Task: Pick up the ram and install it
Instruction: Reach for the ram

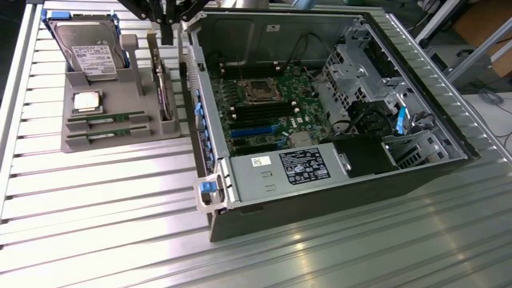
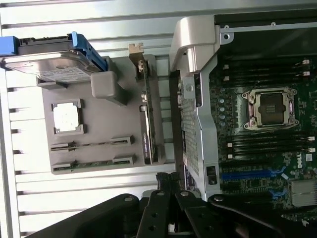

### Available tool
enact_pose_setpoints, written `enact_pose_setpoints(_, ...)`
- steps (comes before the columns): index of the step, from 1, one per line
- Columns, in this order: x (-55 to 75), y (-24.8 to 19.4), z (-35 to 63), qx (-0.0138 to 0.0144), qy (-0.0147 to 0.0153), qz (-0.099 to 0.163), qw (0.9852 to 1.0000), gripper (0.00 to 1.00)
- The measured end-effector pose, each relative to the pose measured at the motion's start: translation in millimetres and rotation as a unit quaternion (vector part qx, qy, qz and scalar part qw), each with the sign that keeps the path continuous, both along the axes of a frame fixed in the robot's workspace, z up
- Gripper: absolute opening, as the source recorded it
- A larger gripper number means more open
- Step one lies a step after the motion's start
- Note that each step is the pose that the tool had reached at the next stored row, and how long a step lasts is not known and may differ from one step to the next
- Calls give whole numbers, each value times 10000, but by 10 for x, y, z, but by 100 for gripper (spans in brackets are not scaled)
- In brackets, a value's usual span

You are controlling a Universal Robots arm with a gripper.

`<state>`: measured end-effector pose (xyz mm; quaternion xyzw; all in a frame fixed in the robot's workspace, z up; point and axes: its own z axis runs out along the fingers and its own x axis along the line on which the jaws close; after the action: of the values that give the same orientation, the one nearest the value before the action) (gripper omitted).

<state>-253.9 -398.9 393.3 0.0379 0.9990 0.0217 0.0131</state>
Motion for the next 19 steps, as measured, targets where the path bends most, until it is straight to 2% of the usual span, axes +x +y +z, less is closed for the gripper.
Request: enact_pose_setpoints(19,-152,0,0,0,0,0,10000,11)
